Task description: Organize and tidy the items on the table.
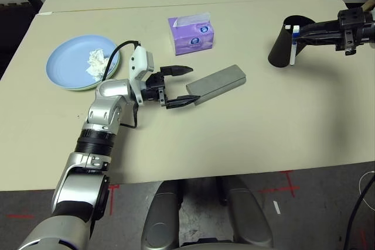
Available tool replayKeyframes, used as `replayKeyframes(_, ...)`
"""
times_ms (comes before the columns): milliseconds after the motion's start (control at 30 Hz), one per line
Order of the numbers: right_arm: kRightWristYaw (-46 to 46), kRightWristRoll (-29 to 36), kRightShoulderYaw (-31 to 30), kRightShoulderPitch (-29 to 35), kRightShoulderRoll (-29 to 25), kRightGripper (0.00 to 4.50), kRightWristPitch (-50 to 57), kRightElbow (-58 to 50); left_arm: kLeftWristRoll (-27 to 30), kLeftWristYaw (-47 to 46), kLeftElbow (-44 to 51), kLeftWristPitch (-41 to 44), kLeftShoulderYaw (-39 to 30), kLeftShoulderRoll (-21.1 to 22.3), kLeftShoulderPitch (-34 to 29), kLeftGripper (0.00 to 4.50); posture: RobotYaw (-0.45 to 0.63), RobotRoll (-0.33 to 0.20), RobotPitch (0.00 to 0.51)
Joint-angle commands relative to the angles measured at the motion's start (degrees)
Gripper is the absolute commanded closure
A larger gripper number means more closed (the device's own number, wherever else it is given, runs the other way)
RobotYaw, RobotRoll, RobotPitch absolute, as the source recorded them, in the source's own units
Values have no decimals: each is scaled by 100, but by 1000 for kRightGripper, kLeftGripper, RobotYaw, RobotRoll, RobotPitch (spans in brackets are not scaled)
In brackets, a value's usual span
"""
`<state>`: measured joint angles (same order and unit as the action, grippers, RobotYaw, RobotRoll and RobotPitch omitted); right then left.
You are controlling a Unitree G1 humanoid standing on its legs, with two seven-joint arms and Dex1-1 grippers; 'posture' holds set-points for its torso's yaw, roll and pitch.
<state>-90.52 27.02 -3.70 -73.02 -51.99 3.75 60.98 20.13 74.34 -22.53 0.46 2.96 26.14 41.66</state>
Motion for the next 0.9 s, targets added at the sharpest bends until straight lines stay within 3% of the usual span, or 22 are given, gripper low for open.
replayKeyframes(33,570,233,803,220,51,4084,132,-50,-96,109,-176,-102,70,-1,106,0,42,0,168)
replayKeyframes(333,1783,412,2084,1050,344,4084,2,-892,-158,190,-434,-265,74,-3,229,0,22,0,152)
replayKeyframes(533,2331,316,2298,1482,625,4084,-78,-1490,-189,210,-521,-305,70,-45,274,0,20,0,155)
replayKeyframes(900,3045,-96,2146,1871,1115,4084,-233,-1919,-175,187,-417,-281,59,-32,180,0,35,0,159)
